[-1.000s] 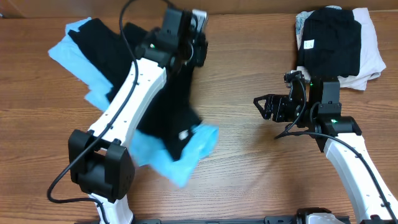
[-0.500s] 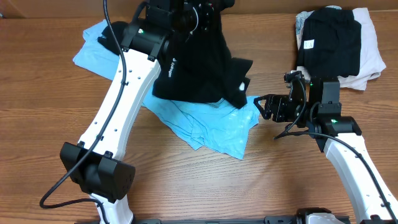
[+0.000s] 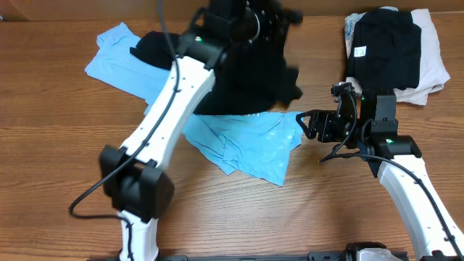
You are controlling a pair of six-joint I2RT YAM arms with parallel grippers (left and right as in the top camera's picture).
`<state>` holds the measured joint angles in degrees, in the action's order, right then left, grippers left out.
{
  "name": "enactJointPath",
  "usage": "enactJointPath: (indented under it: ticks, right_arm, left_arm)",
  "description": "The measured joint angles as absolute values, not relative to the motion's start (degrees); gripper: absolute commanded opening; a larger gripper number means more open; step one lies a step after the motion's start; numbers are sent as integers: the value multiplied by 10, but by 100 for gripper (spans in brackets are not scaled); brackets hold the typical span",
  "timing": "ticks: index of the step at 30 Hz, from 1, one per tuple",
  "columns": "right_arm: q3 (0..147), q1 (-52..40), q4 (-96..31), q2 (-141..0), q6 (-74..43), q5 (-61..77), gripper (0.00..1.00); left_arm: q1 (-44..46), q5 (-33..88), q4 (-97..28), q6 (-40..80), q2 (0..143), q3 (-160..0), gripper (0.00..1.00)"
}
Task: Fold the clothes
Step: 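Lift the black shirt with the left gripper and drag it toward table center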
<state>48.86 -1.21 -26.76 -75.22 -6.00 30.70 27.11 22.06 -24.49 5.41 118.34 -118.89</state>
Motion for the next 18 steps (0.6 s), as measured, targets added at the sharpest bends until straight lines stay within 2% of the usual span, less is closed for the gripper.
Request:
enactJointPath:
  ticks: [6, 12, 15, 18]
  right_arm:
    - [489, -12, -278, -752, -60, 306, 76]
    - [489, -12, -279, -752, -60, 299, 76]
    - [489, -12, -278, -752, -60, 297, 76]
    - [489, -12, -276, -752, -60, 296, 76]
  left_arm:
    - [261, 174, -427, 54, 1220, -1188, 100]
    - [203, 123, -648, 50, 1220, -1187, 100]
    - [171, 109, -690, 30, 1220, -1167, 100]
    - [146, 95, -681, 15, 1220, -1103, 98]
